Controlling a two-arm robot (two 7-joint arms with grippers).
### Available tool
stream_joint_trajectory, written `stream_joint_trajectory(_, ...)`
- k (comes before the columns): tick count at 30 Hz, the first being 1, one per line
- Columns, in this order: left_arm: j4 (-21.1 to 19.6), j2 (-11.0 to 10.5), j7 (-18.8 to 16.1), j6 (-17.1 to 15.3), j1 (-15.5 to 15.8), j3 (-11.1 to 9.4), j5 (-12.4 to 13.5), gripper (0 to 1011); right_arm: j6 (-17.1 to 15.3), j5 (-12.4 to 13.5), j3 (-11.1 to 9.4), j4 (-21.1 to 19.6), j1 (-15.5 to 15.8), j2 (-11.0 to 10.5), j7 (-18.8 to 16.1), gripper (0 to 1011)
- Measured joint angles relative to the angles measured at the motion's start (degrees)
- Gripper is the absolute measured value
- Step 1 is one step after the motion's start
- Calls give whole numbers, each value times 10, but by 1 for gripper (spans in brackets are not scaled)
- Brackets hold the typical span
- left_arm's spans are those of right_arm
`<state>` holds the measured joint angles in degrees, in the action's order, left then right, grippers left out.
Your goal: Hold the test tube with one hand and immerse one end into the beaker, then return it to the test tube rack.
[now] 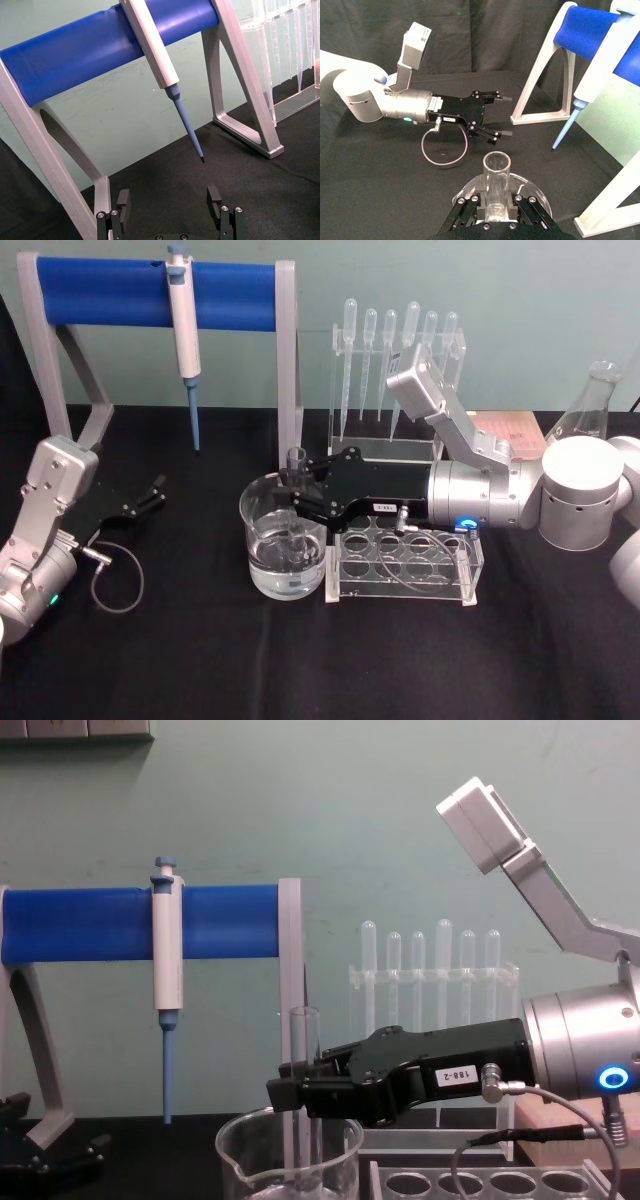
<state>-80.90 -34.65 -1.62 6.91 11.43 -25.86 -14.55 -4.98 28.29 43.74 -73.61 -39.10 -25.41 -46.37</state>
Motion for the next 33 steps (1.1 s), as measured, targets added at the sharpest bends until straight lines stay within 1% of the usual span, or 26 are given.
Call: stream_joint_trajectory(33,0,0,0,0,0,0,0,1000,0,0,0,0,0,0,0,225)
